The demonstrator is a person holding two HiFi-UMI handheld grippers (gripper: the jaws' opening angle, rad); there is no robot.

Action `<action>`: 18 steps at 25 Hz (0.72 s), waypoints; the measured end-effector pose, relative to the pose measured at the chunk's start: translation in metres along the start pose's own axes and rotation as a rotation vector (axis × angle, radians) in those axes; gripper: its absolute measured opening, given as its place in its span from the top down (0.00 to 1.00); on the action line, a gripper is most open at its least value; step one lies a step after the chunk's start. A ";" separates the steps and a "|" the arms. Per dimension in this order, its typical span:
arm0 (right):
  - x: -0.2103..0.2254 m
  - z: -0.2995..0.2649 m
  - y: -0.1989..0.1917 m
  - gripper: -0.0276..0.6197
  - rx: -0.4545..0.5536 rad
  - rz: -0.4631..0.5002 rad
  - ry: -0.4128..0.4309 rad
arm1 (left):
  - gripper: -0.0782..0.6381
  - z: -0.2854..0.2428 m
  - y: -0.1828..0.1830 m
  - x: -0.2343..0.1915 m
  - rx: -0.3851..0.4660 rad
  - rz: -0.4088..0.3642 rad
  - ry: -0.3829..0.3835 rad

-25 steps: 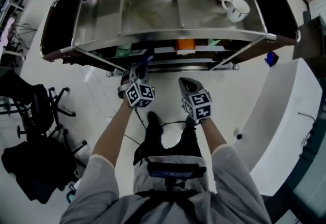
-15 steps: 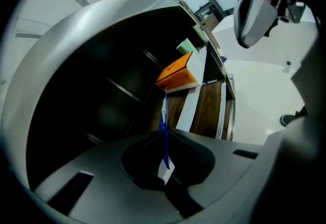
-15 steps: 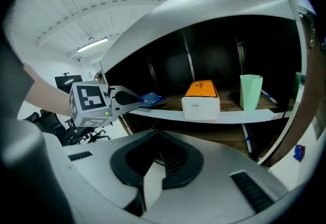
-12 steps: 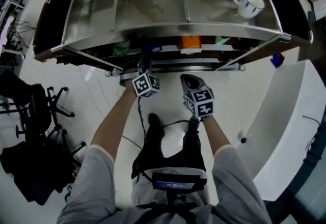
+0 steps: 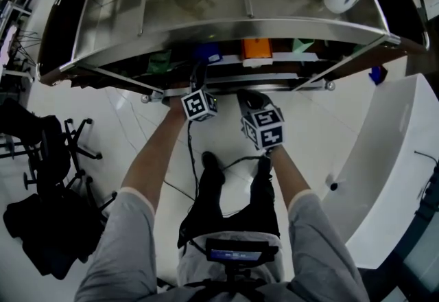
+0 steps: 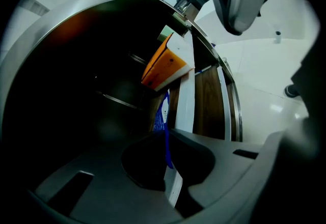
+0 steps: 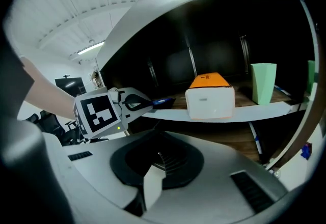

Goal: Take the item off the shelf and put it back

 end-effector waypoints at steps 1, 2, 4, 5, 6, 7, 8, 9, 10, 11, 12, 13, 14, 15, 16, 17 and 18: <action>0.001 0.001 -0.001 0.94 0.001 -0.002 -0.003 | 0.88 -0.001 0.001 0.000 -0.003 0.000 0.000; 0.003 0.001 -0.002 0.94 0.003 -0.006 -0.006 | 0.87 -0.002 0.002 -0.001 -0.003 0.002 -0.001; 0.006 0.003 -0.004 0.94 0.007 -0.015 -0.012 | 0.87 -0.005 0.004 -0.001 -0.002 0.013 -0.009; 0.008 0.004 -0.005 0.94 0.008 -0.019 -0.014 | 0.85 -0.006 0.005 0.000 -0.005 0.023 -0.018; 0.009 0.005 -0.006 0.94 0.009 -0.023 -0.016 | 0.83 -0.007 0.005 0.002 -0.010 0.037 -0.028; 0.010 0.006 -0.008 0.94 0.008 -0.026 -0.018 | 0.80 -0.007 0.005 0.004 -0.014 0.052 -0.036; 0.010 0.006 -0.009 0.94 0.006 -0.028 -0.019 | 0.78 -0.007 0.004 0.005 -0.019 0.069 -0.042; 0.010 0.007 -0.011 0.94 0.004 -0.030 -0.019 | 0.78 -0.007 0.004 0.005 -0.022 0.083 -0.044; 0.010 0.007 -0.013 0.94 0.001 -0.033 -0.018 | 0.78 -0.007 0.003 0.006 -0.025 0.094 -0.044; 0.011 0.007 -0.015 0.94 -0.001 -0.036 -0.017 | 0.78 -0.007 0.003 0.006 -0.028 0.102 -0.045; 0.011 0.007 -0.017 0.94 -0.003 -0.038 -0.016 | 0.78 -0.008 0.001 0.006 -0.032 0.107 -0.046; 0.011 0.007 -0.018 0.94 -0.005 -0.041 -0.015 | 0.75 -0.008 0.000 0.006 -0.036 0.114 -0.048; 0.011 0.007 -0.020 0.94 -0.007 -0.044 -0.013 | 0.72 -0.009 -0.001 0.005 -0.039 0.124 -0.052; 0.011 0.007 -0.021 0.94 -0.009 -0.046 -0.011 | 0.70 -0.009 -0.001 0.003 -0.041 0.136 -0.061; 0.011 0.006 -0.023 0.94 -0.011 -0.049 -0.010 | 0.67 -0.009 -0.002 0.002 -0.041 0.145 -0.076; 0.010 0.006 -0.024 0.94 -0.013 -0.050 -0.009 | 0.65 -0.010 -0.001 0.002 -0.041 0.147 -0.102; 0.010 0.006 -0.024 0.94 -0.015 -0.052 -0.008 | 0.53 -0.010 -0.001 0.004 -0.040 0.143 -0.133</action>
Point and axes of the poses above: the fingertips, and each gripper's own axes: z backward along the fingers, x to its right, y out of its top, the point moved 7 cm from there along z, backward along the fingers, and after that the axes turned 15 degrees about y, right-handed, at the moved point
